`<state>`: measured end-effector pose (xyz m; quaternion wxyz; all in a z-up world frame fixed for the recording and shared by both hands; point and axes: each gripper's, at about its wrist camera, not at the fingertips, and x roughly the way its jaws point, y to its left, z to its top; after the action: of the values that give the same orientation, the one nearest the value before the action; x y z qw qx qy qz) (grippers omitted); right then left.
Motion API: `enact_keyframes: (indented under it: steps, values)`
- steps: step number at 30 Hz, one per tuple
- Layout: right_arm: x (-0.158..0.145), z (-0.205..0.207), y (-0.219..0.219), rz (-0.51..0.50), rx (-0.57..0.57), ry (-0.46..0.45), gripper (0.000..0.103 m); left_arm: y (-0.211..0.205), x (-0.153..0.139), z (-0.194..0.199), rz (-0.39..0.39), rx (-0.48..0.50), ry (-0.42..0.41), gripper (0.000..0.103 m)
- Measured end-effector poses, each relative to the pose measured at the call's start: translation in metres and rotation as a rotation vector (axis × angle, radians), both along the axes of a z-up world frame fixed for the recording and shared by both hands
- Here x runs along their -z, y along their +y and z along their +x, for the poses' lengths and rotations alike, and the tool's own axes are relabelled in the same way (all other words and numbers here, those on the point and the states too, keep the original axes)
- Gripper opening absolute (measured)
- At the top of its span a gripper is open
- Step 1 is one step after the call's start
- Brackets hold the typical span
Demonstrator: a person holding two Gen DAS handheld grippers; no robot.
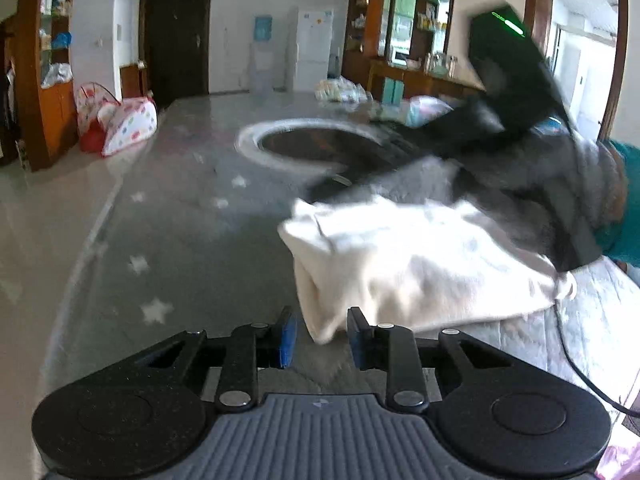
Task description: Fold clothes
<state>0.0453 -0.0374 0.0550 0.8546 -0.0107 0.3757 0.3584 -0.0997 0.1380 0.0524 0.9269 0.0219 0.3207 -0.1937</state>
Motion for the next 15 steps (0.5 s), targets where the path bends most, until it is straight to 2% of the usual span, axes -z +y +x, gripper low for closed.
enact_keyframes:
  steps: [6, 10, 13, 15]
  values:
    - [-0.006, -0.048, -0.035, -0.144, -0.033, -0.031, 0.009, -0.018, -0.015, 0.025, -0.057, 0.053, -0.025, 0.03]
    - [0.003, -0.089, -0.059, -0.202, -0.048, -0.016, 0.01, -0.035, -0.002, 0.057, -0.059, 0.076, 0.016, 0.03]
    - [0.007, -0.113, -0.077, -0.228, -0.048, -0.018, 0.014, -0.038, 0.016, 0.076, -0.017, 0.05, 0.067, 0.03]
    - [0.009, -0.122, -0.089, -0.235, -0.037, -0.014, 0.016, -0.033, 0.024, 0.079, -0.027, 0.033, 0.093, 0.032]
